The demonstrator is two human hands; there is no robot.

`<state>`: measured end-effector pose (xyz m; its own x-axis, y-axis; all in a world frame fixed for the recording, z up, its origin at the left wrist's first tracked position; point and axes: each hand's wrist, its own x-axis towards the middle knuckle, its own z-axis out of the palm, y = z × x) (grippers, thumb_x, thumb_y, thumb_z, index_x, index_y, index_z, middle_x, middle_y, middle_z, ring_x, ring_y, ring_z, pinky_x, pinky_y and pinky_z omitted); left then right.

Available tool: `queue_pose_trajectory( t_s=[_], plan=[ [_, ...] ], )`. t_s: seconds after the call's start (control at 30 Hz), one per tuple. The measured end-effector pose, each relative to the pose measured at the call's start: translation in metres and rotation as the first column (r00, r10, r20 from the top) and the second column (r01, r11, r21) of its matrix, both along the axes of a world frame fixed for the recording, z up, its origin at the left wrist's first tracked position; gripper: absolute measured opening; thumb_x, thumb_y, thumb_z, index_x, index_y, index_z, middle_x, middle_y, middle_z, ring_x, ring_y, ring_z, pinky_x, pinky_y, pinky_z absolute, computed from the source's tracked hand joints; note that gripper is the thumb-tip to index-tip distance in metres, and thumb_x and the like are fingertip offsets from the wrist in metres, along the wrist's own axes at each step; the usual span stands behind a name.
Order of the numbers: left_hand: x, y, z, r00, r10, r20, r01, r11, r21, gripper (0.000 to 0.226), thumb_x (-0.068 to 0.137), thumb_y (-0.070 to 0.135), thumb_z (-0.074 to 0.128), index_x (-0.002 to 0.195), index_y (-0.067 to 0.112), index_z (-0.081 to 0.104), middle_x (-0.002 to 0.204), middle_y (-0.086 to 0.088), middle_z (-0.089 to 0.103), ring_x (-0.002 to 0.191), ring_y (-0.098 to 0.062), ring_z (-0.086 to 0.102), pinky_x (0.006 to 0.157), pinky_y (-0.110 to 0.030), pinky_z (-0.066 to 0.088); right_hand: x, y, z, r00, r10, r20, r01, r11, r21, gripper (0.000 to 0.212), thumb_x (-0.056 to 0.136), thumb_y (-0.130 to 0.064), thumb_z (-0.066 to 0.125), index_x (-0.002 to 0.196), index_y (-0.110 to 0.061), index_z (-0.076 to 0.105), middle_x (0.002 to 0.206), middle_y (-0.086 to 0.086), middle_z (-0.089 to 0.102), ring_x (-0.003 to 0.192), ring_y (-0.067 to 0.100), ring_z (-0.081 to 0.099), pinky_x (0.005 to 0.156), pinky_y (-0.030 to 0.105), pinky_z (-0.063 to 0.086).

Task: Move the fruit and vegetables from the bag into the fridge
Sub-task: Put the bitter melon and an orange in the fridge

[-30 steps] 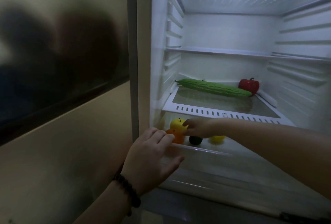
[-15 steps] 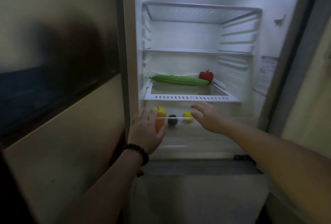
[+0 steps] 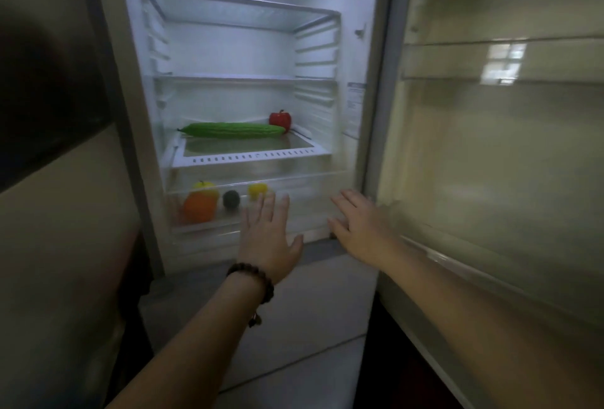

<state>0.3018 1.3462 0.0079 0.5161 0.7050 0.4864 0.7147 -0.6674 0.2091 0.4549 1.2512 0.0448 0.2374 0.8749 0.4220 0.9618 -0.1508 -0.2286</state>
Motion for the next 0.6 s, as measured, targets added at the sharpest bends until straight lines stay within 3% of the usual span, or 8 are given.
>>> queue_pose_trajectory(
  t_s=[0.13, 0.27, 0.43, 0.6],
  plan=[
    [0.049, -0.052, 0.009, 0.977, -0.212, 0.012, 0.213, 0.977, -0.019, 0.073, 0.092, 0.052, 0.038, 0.150, 0.022, 0.005, 0.159, -0.001, 0.002, 0.145, -0.020, -0.004, 0.117, -0.043, -0.004, 0.024, -0.071, -0.001, 0.992, -0.125, -0.001, 0.125, 0.989, 0.076, 0.062, 0.088, -0.044, 0.033, 0.137, -0.008, 0.045, 0.147, 0.015, 0.038, 0.140, 0.028, 0.027, 0.115, 0.041, 0.021],
    [0.098, -0.124, 0.015, 0.915, -0.403, 0.016, 0.403, 0.915, 0.001, 0.073, 0.092, 0.053, 0.035, 0.150, 0.022, 0.005, 0.159, -0.001, 0.004, 0.145, -0.020, -0.002, 0.117, -0.043, -0.004, 0.048, -0.165, -0.008, 0.949, -0.309, 0.058, 0.306, 0.951, 0.050, 0.062, 0.089, -0.045, 0.028, 0.140, -0.013, 0.042, 0.151, 0.010, 0.033, 0.143, 0.023, 0.019, 0.117, 0.041, 0.013],
    [0.140, -0.235, 0.009, 0.813, -0.583, -0.008, 0.582, 0.813, -0.022, 0.072, 0.092, 0.057, 0.029, 0.151, 0.023, 0.003, 0.159, -0.001, 0.003, 0.145, -0.020, -0.004, 0.117, -0.045, -0.004, 0.061, -0.295, -0.017, 0.856, -0.511, 0.082, 0.512, 0.859, 0.004, 0.072, 0.086, -0.053, 0.013, 0.143, -0.015, 0.035, 0.154, 0.008, 0.027, 0.145, 0.021, 0.015, 0.117, 0.042, 0.014],
    [0.154, -0.362, -0.006, 0.675, -0.738, -0.011, 0.737, 0.675, -0.047, 0.073, 0.093, 0.057, 0.030, 0.151, 0.019, 0.006, 0.158, -0.002, 0.008, 0.145, -0.020, 0.002, 0.117, -0.043, -0.002, 0.044, -0.431, -0.030, 0.758, -0.652, 0.024, 0.652, 0.758, 0.013, 0.052, 0.099, -0.039, 0.036, 0.144, -0.014, 0.031, 0.154, 0.009, 0.025, 0.144, 0.021, 0.014, 0.118, 0.038, 0.010]
  ],
)
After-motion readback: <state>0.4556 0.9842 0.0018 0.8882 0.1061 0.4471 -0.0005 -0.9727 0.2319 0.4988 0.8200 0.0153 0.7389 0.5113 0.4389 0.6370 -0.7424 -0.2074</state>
